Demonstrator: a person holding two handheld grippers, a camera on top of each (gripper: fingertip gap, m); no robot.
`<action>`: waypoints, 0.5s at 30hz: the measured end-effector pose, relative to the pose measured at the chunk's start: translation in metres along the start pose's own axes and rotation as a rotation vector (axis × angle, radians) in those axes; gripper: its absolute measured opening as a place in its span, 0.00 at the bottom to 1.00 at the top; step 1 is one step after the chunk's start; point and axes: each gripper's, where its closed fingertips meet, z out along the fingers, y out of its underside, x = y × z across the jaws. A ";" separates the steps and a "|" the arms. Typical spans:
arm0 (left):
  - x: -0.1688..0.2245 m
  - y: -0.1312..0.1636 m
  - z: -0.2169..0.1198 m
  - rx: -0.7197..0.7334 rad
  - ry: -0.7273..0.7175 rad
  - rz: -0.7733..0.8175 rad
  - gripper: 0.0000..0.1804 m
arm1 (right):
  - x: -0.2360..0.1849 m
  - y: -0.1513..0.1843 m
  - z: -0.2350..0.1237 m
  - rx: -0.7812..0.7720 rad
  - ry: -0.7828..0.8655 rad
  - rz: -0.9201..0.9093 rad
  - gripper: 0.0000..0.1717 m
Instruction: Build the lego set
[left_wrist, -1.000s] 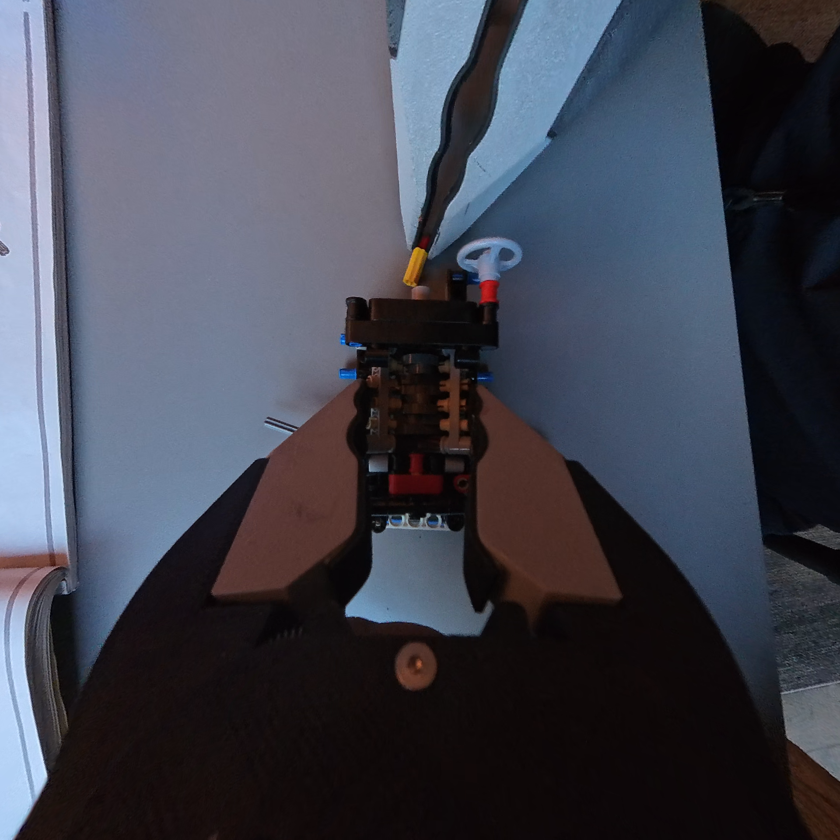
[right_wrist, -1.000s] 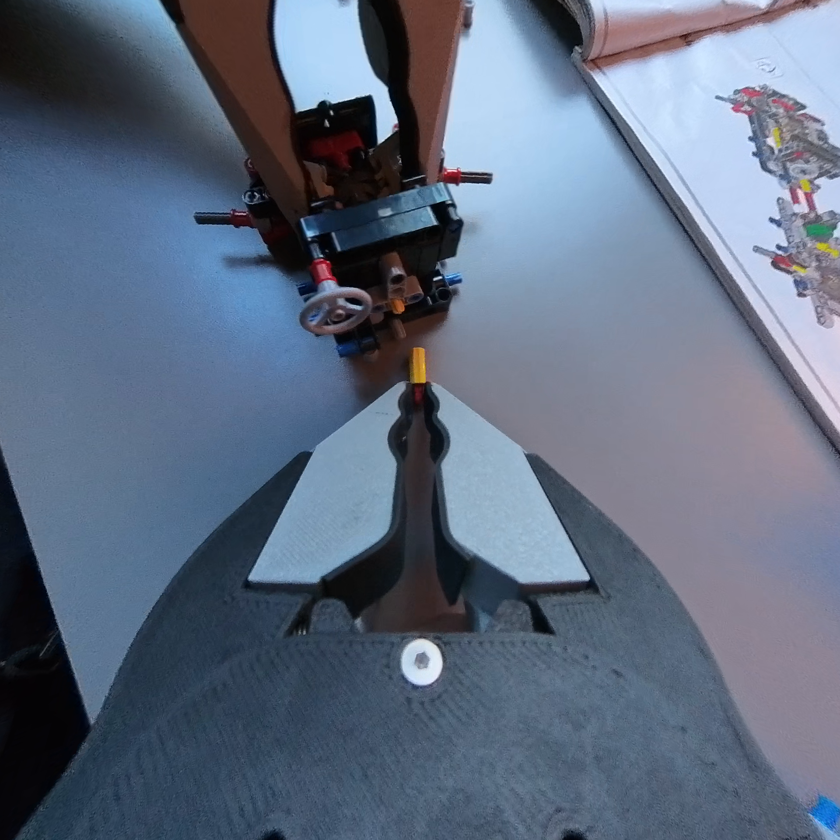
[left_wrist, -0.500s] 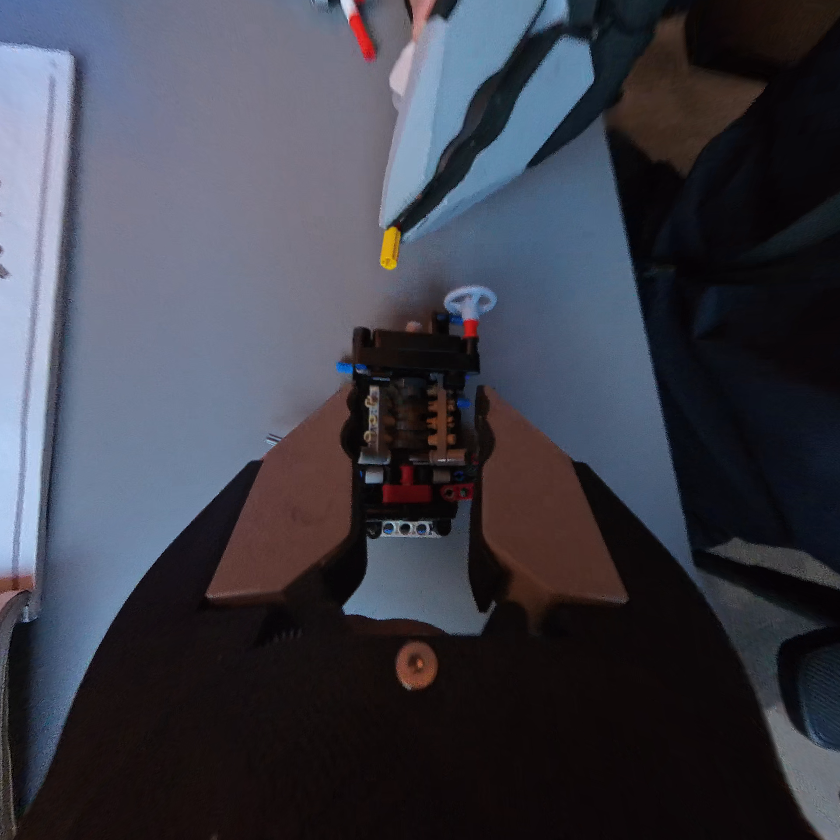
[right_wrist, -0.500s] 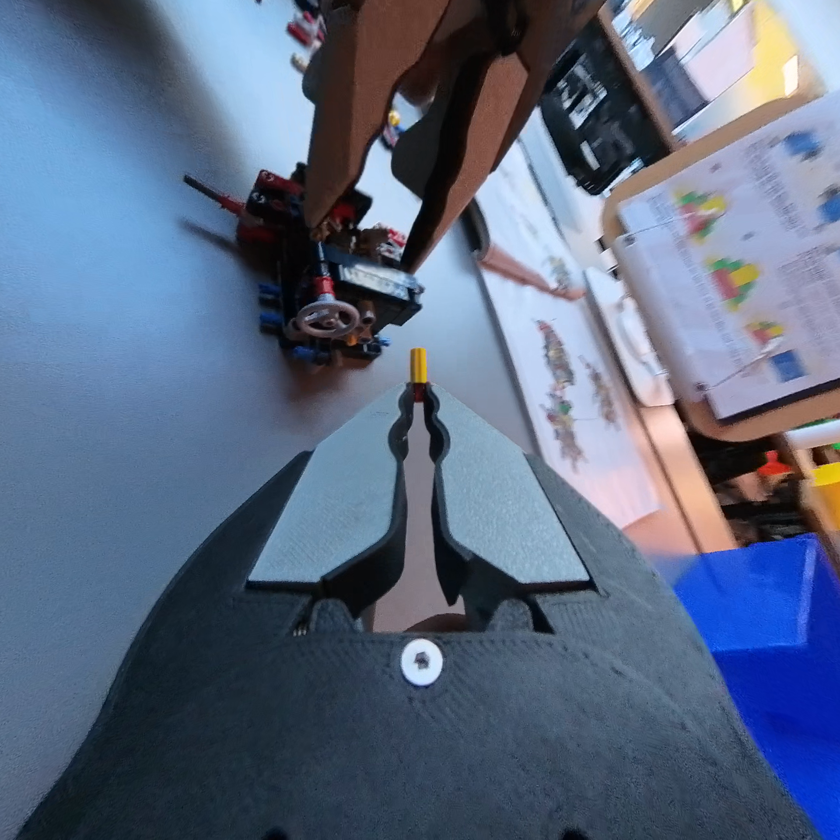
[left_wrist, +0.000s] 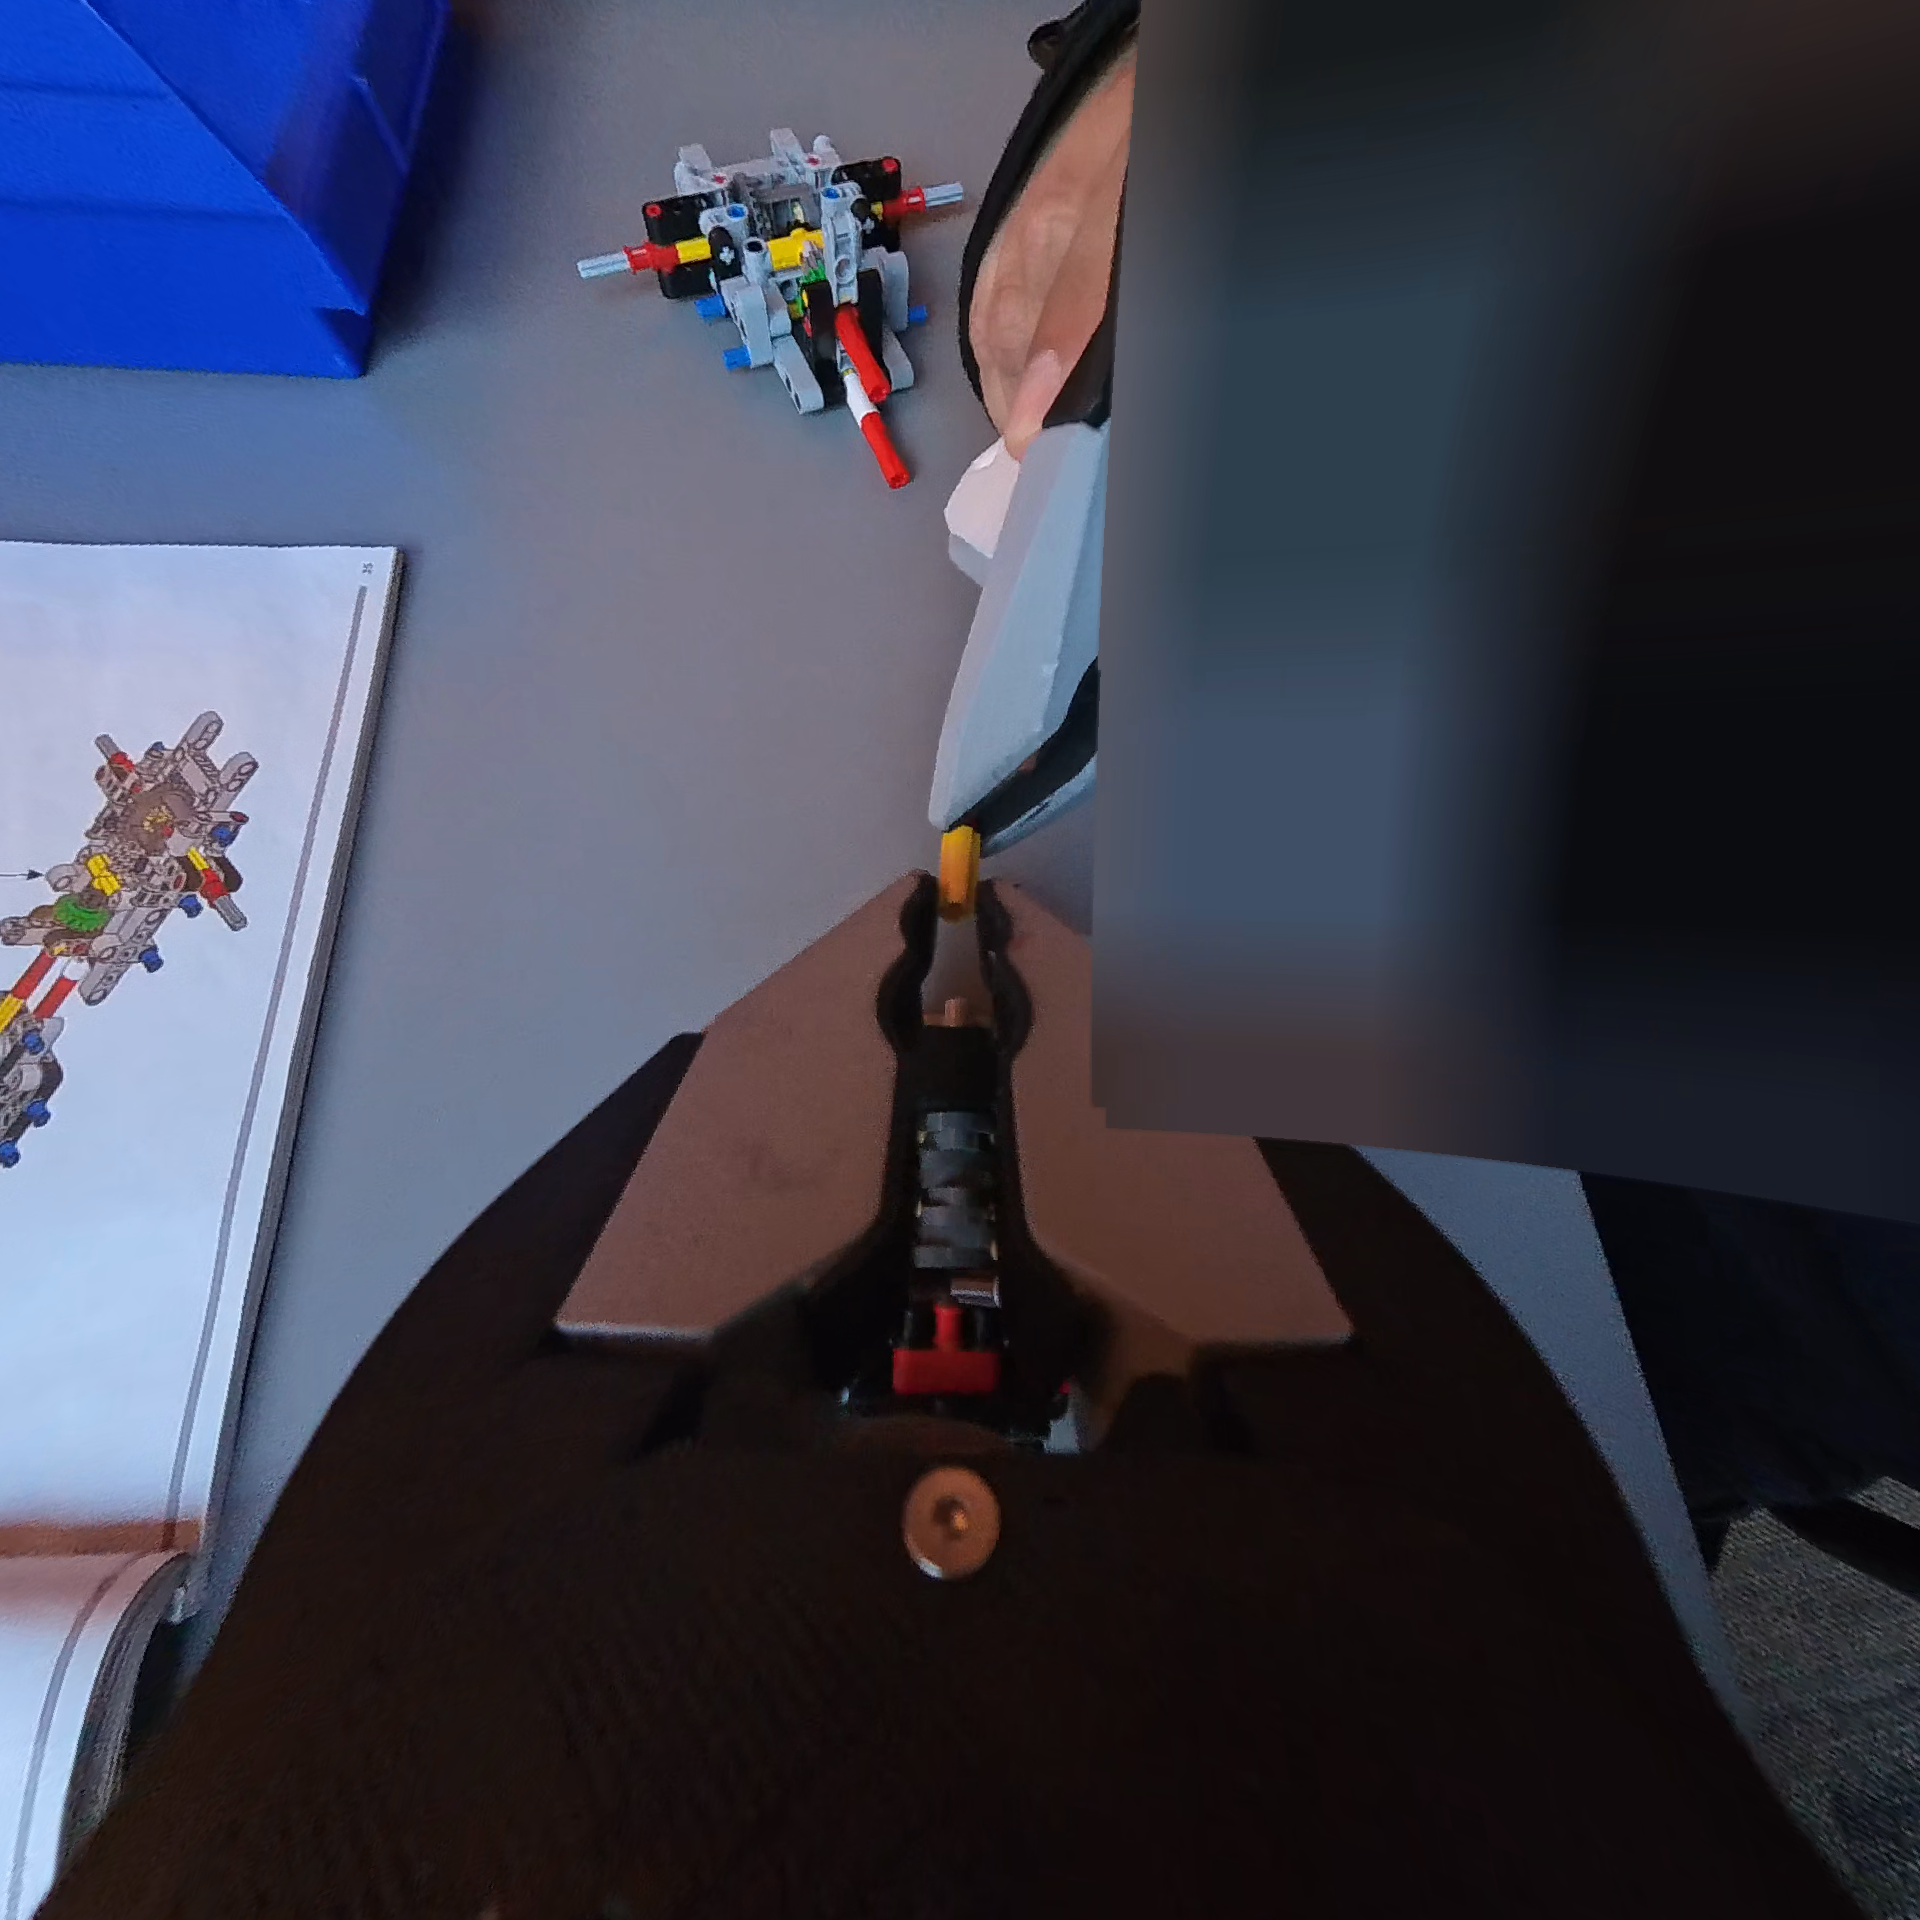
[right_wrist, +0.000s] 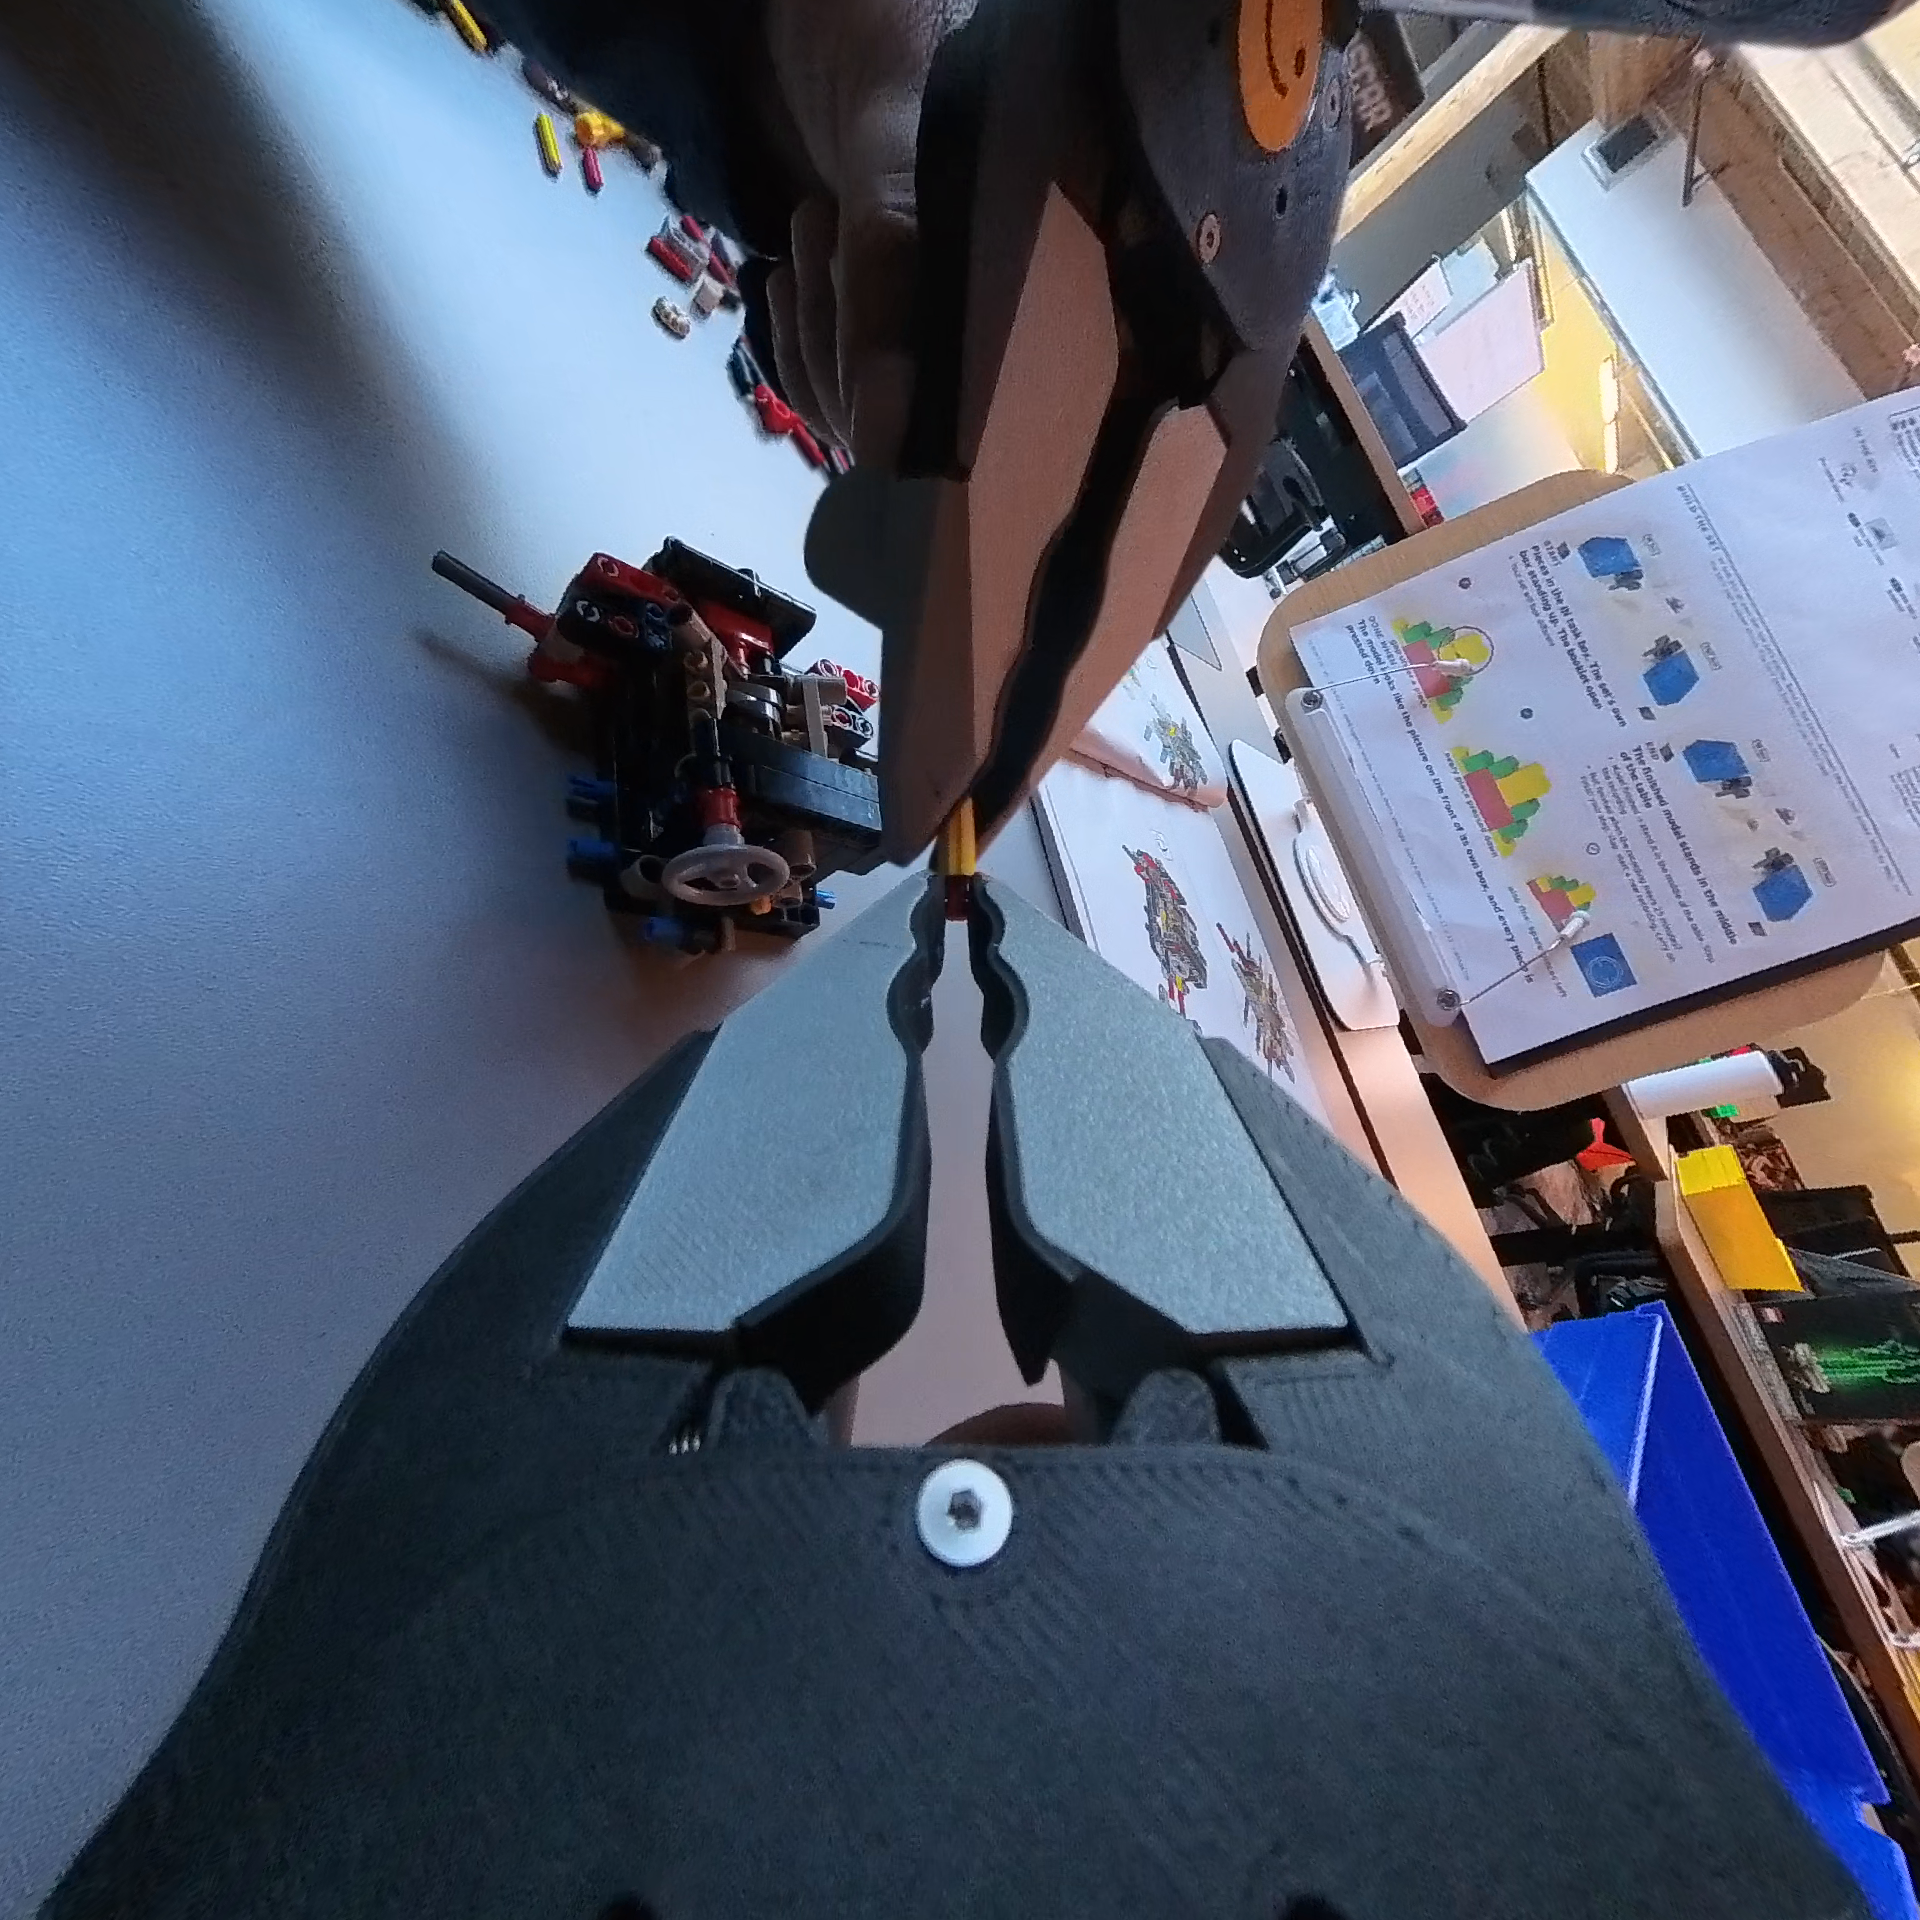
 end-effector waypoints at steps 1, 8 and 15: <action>0.000 0.000 0.000 0.003 0.000 0.002 0.03 | 0.000 0.000 0.000 -0.002 -0.001 0.002 0.00; 0.000 0.003 0.002 -0.014 -0.047 0.142 0.03 | -0.005 0.001 0.000 0.055 -0.133 0.244 0.01; 0.004 -0.001 0.002 0.023 -0.066 0.275 0.02 | -0.005 -0.004 -0.007 0.127 -0.288 0.470 0.01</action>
